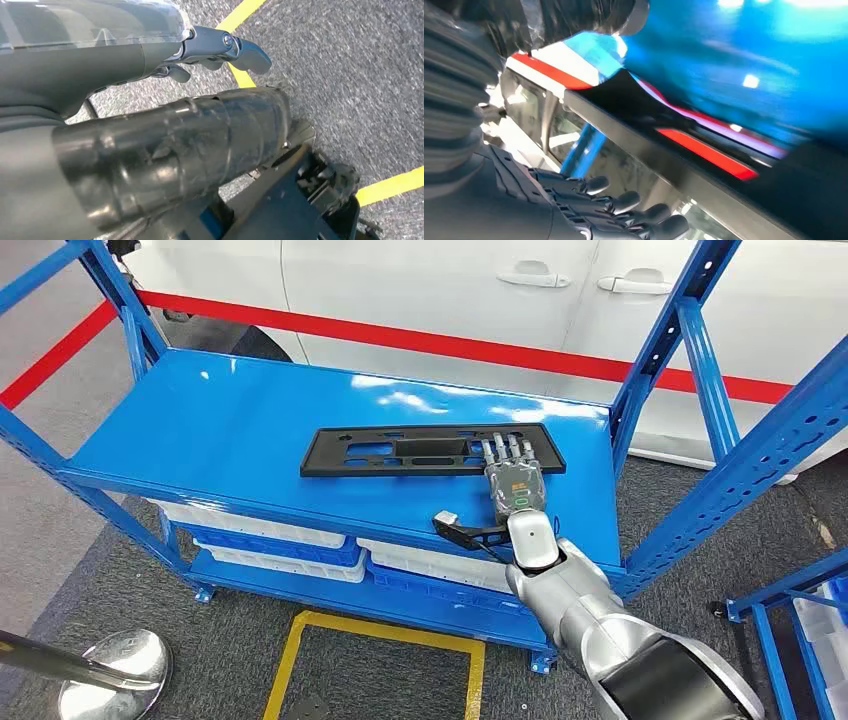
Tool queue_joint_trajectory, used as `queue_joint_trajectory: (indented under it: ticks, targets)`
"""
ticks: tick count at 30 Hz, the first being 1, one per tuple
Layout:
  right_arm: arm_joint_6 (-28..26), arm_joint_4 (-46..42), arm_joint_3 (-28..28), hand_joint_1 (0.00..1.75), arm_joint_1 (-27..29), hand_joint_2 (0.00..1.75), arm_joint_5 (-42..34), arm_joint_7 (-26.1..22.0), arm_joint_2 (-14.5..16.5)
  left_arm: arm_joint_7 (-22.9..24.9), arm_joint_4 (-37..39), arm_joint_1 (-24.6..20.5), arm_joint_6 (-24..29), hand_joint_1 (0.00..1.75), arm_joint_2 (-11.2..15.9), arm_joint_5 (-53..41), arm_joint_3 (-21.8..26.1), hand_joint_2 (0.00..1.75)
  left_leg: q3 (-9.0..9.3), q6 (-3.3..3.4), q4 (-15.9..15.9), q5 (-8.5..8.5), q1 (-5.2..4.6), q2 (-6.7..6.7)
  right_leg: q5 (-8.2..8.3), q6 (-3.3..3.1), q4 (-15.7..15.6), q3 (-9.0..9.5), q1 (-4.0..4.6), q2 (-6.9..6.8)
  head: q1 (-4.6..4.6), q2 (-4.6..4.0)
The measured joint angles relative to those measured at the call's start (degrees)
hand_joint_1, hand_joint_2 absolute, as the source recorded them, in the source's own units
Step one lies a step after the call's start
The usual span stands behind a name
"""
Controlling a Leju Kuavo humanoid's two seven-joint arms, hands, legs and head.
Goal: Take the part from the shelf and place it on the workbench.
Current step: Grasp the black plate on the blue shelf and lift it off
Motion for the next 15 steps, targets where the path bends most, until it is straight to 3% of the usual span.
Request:
queue_joint_trajectory:
  ticks: [2,4,5,6,7,8,10,11,15]
  targets:
    - [0.0,0.0,0.0,0.00,0.3,1.75,0.0,0.0,0.0,0.0,0.0,-0.1,0.0,0.00,0.0,0.0,0.0,0.00,-0.02,0.16,0.0,0.03,0.01,-0.01,-2.03,0.19,3.6,-1.67,-0.15,0.01,0.01,0.00]
    - [0.0,0.0,-0.1,0.00,1.0,1.75,0.0,0.2,0.1,0.0,0.0,-0.2,0.0,0.00,0.0,0.0,0.0,0.00,-0.04,0.32,-0.1,0.04,0.01,-0.02,-5.25,0.62,10.6,-5.03,-0.47,0.00,0.02,0.00]
    - [0.0,0.0,-0.1,0.00,1.2,1.75,0.1,0.4,0.1,0.0,0.0,-0.2,0.0,0.00,0.0,0.0,0.0,0.00,-0.03,0.31,0.0,0.00,0.03,-0.03,-5.84,0.83,13.0,-6.19,-0.68,-0.01,0.03,0.00]
    - [0.0,0.0,-0.1,0.00,1.3,1.75,0.2,0.6,0.1,0.0,0.0,-0.1,0.0,0.00,0.0,0.0,0.0,0.00,-0.02,0.27,0.0,-0.05,0.05,-0.06,-5.35,0.99,13.3,-6.40,-0.86,-0.04,0.02,0.00]
    - [-0.1,0.0,-0.1,0.00,1.4,1.75,0.3,0.8,0.1,0.0,0.0,-0.1,0.0,0.00,-0.1,-0.1,0.0,0.00,0.01,0.17,0.2,-0.14,0.10,-0.10,-3.88,1.08,11.4,-5.51,-1.04,-0.08,0.03,0.00]
    - [-0.1,0.0,-0.1,0.00,1.3,1.75,0.4,0.9,0.2,0.0,0.0,-0.1,0.0,0.00,-0.1,-0.1,0.0,0.00,0.04,-0.01,0.4,-0.28,0.15,-0.15,-1.88,1.09,7.8,-3.69,-1.20,-0.11,0.03,0.00]
    - [-0.2,0.0,-0.1,0.00,1.2,1.75,0.6,0.9,0.3,0.1,0.0,-0.2,0.0,0.00,-0.2,-0.2,0.0,0.00,-0.02,-0.59,0.9,-0.68,0.07,-0.25,0.55,0.84,1.0,-0.31,-1.20,-0.09,0.03,0.00]
    - [-0.4,0.0,-0.1,0.00,1.3,1.75,0.6,0.9,0.4,0.1,0.0,-0.2,0.0,0.00,-0.2,-0.2,0.0,0.00,-0.04,-0.95,1.1,-0.83,0.00,-0.28,0.86,0.63,-0.8,0.52,-1.11,-0.03,0.02,0.00]
    - [-0.8,0.0,-0.1,0.00,1.4,1.75,0.6,0.9,0.8,0.2,0.0,-0.2,0.0,0.00,-0.3,-0.2,0.0,0.00,-0.01,-2.31,1.4,-1.43,0.21,-0.25,1.01,-0.70,-1.6,0.97,-0.95,0.10,0.01,0.00]
